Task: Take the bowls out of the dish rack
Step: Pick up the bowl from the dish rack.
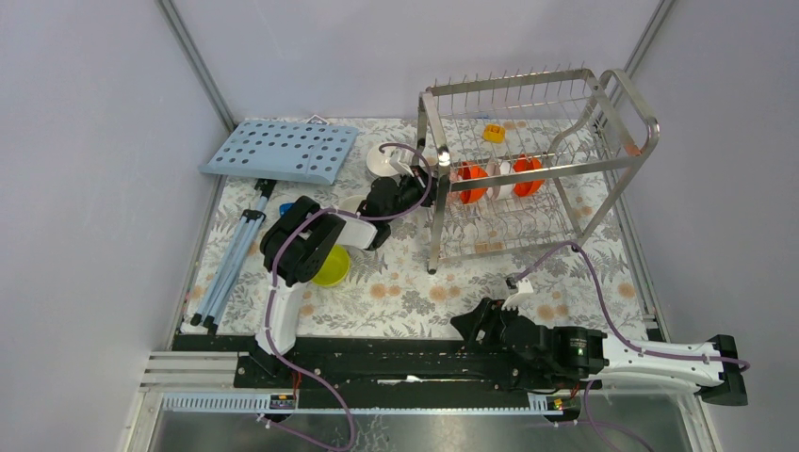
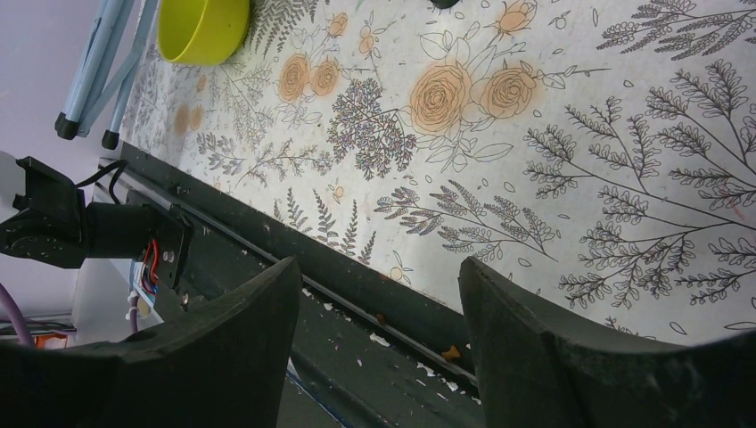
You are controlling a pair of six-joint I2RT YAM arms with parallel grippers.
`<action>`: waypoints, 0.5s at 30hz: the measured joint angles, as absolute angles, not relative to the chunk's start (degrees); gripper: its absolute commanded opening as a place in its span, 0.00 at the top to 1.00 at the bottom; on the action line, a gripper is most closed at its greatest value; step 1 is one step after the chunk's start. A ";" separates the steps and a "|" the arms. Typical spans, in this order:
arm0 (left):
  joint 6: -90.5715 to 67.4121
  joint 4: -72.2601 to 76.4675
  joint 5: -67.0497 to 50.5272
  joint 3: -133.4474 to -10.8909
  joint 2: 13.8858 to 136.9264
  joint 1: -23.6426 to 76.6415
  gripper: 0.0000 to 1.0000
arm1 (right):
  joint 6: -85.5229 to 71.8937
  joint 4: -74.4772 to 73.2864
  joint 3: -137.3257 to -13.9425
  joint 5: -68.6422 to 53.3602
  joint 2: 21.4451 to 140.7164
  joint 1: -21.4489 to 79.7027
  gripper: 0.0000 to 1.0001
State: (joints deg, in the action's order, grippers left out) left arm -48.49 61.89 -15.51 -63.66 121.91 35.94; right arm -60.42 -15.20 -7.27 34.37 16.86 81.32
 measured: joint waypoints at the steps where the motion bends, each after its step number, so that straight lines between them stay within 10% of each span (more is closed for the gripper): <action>1: -48.49 61.93 -15.55 -63.66 121.91 35.94 1.00 | -60.45 -15.20 -7.27 34.37 16.86 81.32 0.29; 15: -54.87 68.14 -18.94 -62.15 121.91 35.38 1.00 | -60.47 -15.18 -7.20 34.37 16.88 81.32 0.30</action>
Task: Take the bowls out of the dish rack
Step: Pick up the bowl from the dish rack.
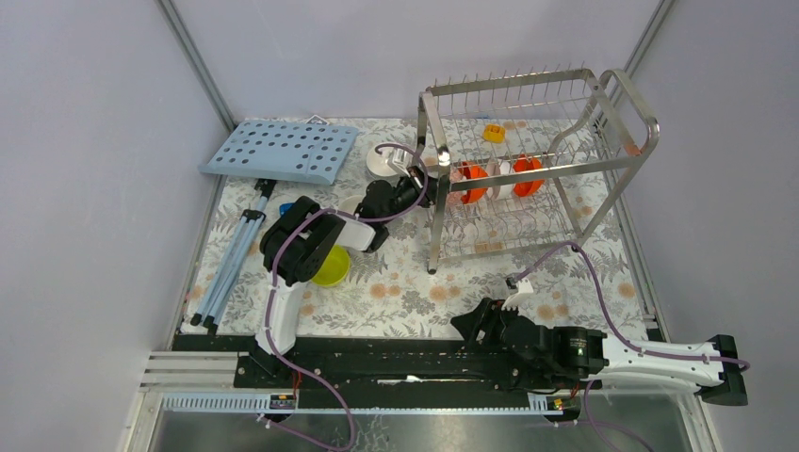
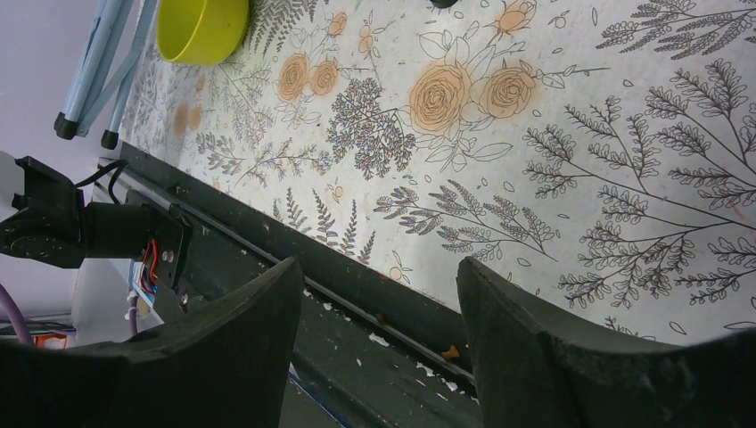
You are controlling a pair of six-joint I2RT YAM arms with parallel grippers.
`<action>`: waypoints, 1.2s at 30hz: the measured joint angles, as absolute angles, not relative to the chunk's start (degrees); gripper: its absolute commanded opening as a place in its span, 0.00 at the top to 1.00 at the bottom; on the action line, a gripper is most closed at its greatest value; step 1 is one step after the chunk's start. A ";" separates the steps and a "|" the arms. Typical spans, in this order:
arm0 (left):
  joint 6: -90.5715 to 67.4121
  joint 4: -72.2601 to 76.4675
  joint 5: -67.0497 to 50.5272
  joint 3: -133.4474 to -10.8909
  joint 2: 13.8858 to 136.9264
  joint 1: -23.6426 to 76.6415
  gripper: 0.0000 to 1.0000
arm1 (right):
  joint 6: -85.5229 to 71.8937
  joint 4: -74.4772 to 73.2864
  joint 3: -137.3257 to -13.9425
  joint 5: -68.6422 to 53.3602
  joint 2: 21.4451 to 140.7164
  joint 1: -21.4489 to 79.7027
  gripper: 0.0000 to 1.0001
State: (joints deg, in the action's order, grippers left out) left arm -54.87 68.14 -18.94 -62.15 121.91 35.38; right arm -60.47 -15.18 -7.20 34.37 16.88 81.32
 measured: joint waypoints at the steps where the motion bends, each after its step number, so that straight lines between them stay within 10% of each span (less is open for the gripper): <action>1: -55.42 68.64 -19.07 -62.00 121.91 35.31 1.00 | -60.47 -15.18 -7.20 34.35 16.88 81.32 0.30; 36: -63.51 77.65 -21.04 -46.63 102.98 33.32 1.00 | -60.20 -19.75 -9.91 35.07 16.29 81.32 0.26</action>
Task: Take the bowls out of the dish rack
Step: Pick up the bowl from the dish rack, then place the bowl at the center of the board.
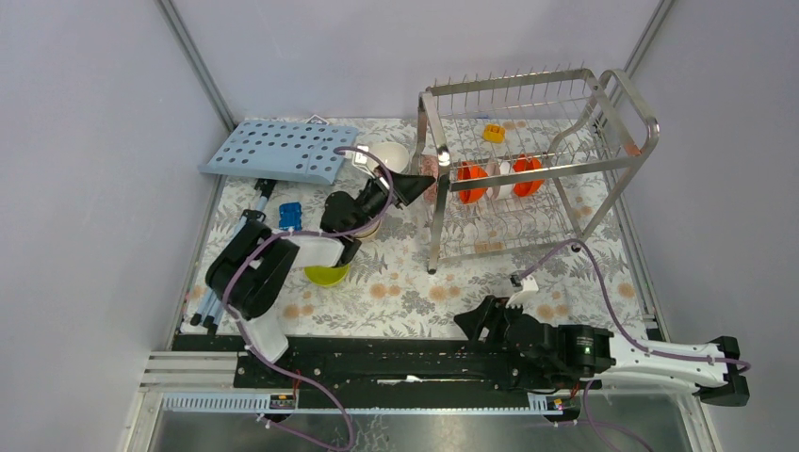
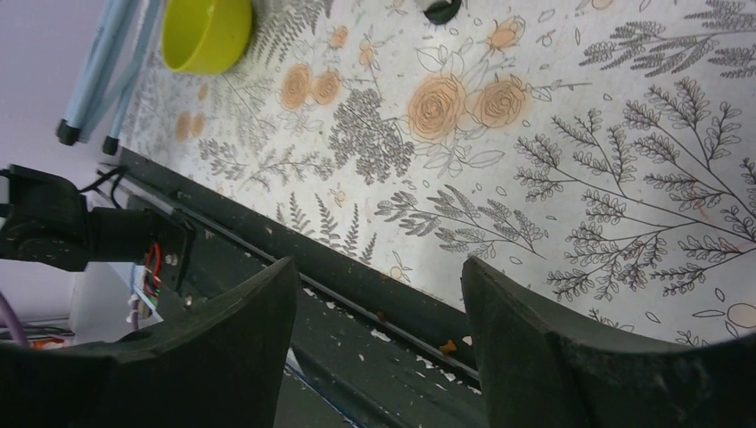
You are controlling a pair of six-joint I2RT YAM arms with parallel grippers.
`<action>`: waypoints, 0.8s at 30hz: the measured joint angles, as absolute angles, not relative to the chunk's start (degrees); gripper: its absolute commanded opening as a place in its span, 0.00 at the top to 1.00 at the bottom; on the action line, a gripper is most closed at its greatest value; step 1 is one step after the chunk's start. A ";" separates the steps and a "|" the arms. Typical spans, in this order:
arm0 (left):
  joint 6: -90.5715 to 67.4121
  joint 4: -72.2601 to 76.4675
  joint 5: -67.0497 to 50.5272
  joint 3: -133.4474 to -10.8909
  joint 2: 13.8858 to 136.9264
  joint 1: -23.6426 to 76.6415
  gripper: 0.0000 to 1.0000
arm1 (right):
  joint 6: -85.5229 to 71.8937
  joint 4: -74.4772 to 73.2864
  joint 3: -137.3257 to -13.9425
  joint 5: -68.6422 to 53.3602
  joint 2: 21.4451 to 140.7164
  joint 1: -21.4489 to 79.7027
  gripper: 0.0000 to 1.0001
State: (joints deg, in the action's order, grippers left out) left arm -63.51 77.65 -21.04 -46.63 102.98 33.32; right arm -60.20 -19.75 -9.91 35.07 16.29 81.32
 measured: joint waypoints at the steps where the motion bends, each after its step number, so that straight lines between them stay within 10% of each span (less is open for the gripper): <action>1: -63.20 77.12 -20.84 -45.39 100.95 33.23 1.00 | -60.18 -20.38 -10.31 35.16 15.68 81.32 0.25; 24: -42.06 15.38 -7.70 -31.77 40.05 32.88 1.00 | -56.77 -30.09 -19.05 35.94 16.86 81.32 0.24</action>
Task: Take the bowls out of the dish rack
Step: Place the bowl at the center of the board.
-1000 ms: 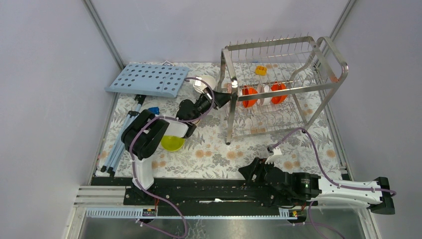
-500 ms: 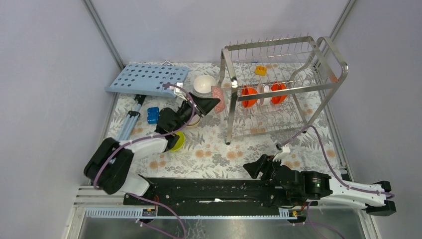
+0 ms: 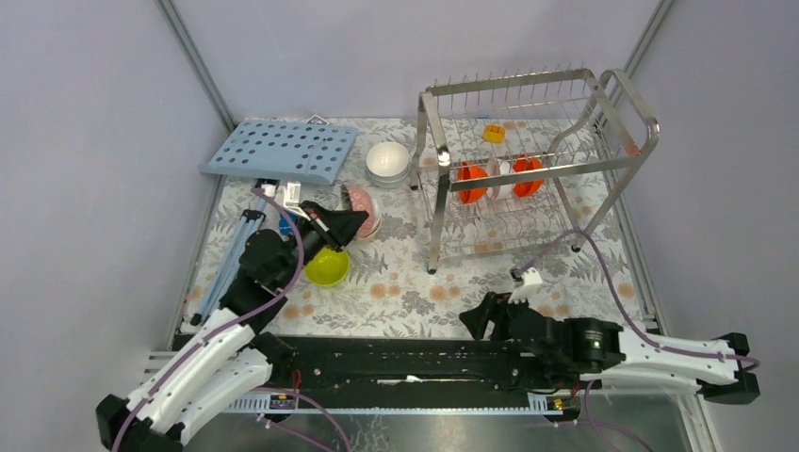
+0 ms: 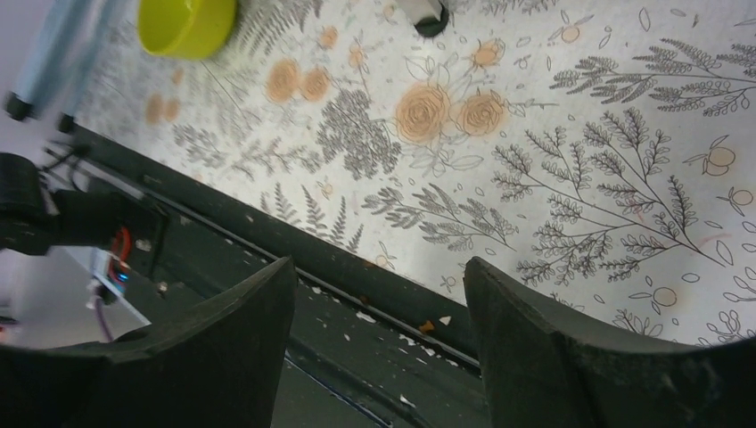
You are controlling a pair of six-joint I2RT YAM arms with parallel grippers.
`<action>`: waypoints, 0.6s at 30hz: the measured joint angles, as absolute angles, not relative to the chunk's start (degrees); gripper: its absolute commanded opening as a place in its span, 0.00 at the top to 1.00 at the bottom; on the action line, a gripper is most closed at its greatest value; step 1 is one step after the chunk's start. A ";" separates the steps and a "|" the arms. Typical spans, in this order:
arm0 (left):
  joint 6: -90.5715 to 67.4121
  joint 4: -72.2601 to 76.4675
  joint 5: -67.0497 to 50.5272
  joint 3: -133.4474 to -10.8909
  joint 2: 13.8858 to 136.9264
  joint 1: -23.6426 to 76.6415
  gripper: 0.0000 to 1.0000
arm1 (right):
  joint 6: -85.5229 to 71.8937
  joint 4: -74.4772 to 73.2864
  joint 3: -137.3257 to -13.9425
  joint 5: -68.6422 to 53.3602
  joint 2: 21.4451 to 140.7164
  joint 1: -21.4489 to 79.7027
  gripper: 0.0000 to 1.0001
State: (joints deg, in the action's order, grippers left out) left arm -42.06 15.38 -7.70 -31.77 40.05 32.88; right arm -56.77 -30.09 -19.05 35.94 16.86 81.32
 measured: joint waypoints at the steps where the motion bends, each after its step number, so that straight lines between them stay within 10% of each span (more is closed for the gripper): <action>1: -40.53 11.40 -6.94 -32.51 38.61 32.93 1.00 | -56.29 -29.67 -19.40 35.57 19.14 81.32 0.24; 18: -23.40 -34.04 4.36 -46.65 38.85 52.01 1.00 | -54.81 -22.44 -21.37 33.01 33.47 81.34 0.24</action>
